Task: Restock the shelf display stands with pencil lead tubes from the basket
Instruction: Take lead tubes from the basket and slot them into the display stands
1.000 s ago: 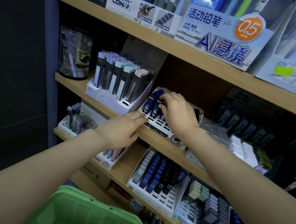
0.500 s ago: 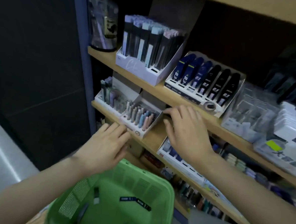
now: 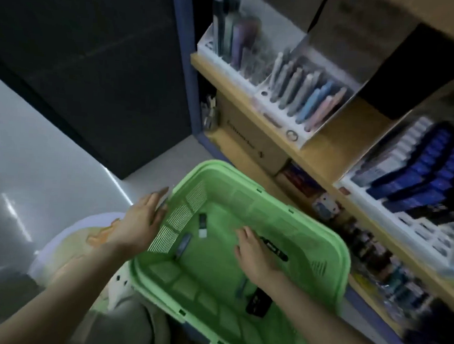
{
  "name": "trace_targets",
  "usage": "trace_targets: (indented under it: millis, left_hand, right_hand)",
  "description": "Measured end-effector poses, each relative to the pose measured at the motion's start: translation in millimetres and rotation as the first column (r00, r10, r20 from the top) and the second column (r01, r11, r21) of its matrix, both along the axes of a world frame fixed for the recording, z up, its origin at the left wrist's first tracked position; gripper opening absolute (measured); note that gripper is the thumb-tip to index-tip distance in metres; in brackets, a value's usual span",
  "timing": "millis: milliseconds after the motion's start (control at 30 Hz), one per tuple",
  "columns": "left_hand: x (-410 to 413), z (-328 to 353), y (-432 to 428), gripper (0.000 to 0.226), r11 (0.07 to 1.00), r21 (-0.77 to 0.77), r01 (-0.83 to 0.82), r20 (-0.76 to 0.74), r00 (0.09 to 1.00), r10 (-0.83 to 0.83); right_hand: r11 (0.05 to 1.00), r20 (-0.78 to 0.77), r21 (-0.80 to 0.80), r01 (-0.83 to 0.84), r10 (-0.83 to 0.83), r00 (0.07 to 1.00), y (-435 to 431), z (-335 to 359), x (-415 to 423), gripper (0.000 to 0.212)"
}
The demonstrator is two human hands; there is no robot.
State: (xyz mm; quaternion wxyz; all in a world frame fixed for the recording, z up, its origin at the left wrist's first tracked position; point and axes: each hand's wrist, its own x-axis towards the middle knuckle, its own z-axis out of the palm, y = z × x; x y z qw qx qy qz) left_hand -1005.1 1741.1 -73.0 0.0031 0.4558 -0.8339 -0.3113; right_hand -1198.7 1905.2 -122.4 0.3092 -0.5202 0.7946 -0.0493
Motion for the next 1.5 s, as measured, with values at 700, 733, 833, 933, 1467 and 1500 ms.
trace_targets:
  millis: [700,733,833,933,1467,1500]
  left_hand:
    - [3,-34,-6,0.040,0.995,0.101,0.012,-0.206,0.979,0.009]
    - [3,-33,-5,0.040,0.996,0.093,0.015,-0.213,0.977,0.005]
    - [2,-30,-4,0.038,0.998,0.060,0.012,-0.244,0.970,0.003]
    - [3,-28,-1,0.037,0.999,0.043,-0.006,-0.268,0.963,0.017]
    - [6,-32,0,0.039,0.999,-0.037,0.010,-0.272,0.962,-0.020]
    - [6,-30,2,0.037,0.994,-0.105,0.014,-0.272,0.961,-0.042]
  right_hand:
    - [0.774,0.390,0.394,0.495,-0.629,0.673,-111,-151,77,0.032]
    - [0.757,0.405,0.386,0.526,-0.652,0.641,-107,-150,81,0.028]
    - [0.752,0.415,0.302,0.586,-0.657,0.629,-93,-147,92,0.026]
    - [0.757,0.451,0.357,0.547,-0.652,0.609,-83,-143,99,0.019]
    - [0.738,0.614,0.563,0.371,-0.674,0.411,-92,-117,104,0.022]
    - [0.736,0.651,0.542,0.407,-0.673,0.350,-86,-113,103,0.015]
